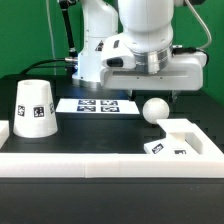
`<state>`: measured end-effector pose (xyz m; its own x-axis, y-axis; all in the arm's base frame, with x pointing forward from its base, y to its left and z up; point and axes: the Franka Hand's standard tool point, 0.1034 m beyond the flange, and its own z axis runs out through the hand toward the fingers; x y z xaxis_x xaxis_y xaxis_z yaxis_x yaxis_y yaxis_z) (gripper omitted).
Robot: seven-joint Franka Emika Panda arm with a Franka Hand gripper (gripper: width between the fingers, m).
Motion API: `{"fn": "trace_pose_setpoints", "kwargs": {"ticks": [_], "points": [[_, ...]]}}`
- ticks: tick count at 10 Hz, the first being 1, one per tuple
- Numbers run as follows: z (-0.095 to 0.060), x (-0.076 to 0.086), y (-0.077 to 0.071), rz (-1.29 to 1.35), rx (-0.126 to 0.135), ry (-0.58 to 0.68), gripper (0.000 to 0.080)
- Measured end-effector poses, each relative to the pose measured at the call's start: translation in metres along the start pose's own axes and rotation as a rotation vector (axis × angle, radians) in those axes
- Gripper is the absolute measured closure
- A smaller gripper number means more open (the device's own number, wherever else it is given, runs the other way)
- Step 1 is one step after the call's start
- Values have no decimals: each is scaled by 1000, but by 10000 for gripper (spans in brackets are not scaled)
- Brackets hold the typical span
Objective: Assemble lamp
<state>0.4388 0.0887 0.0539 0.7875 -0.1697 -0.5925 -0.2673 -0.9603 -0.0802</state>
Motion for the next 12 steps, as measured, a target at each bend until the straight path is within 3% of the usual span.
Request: {"fn": "trace_pose_setpoints", "kwargs": {"ticks": [4,6,12], "points": [[9,2,-5,3,-13,-180,101],[15,1,-8,-2,-19,-173,101],[55,-5,-11,-3,-49,-169,101]]}}
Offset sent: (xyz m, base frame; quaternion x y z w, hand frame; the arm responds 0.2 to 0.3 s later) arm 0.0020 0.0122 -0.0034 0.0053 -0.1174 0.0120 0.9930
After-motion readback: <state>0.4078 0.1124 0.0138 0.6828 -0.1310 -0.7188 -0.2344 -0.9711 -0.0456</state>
